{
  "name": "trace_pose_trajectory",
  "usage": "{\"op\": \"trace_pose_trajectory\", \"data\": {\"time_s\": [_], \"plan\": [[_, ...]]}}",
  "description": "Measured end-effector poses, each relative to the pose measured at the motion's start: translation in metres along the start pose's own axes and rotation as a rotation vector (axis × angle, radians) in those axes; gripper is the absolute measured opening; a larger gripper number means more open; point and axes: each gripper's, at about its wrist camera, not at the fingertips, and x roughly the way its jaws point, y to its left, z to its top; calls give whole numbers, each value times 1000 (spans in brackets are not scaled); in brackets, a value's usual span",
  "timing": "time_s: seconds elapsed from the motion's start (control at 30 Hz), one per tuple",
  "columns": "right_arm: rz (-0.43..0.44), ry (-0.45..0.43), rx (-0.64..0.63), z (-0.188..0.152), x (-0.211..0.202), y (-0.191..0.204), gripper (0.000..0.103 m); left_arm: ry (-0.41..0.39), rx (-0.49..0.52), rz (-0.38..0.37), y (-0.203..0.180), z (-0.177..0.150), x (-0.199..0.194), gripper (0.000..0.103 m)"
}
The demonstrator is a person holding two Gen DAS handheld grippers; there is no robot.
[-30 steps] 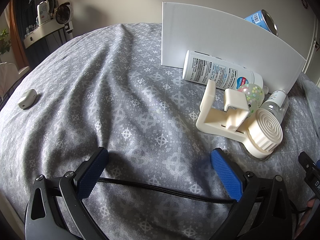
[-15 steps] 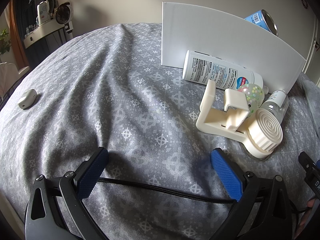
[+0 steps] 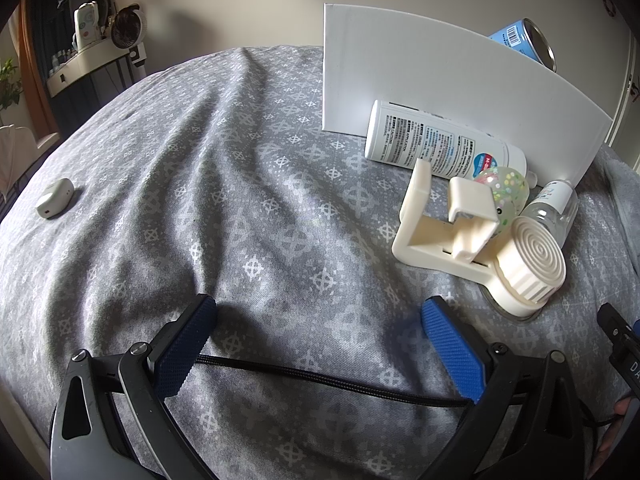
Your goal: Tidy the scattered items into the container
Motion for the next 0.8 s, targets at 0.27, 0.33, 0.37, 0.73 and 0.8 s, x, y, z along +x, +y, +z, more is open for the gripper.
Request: {"op": "trace_pose_trajectory", "data": {"time_s": [0.27, 0.33, 0.37, 0.73, 0.8], "plan": [[1, 0, 0, 0, 0, 0, 103, 1, 0, 0, 0, 0, 0, 103], [0, 0, 0, 0, 0, 0, 103, 1, -2, -3, -1, 1, 1, 103], [1, 0, 0, 0, 0, 0, 103, 2, -2, -4, -1, 2, 0, 103], [2, -1, 2, -1, -2, 1, 103, -106, 30, -117, 6, 22, -67, 103], [2, -1, 2, -1, -2, 1, 103, -151, 44, -108, 1, 40, -71, 103]]}}
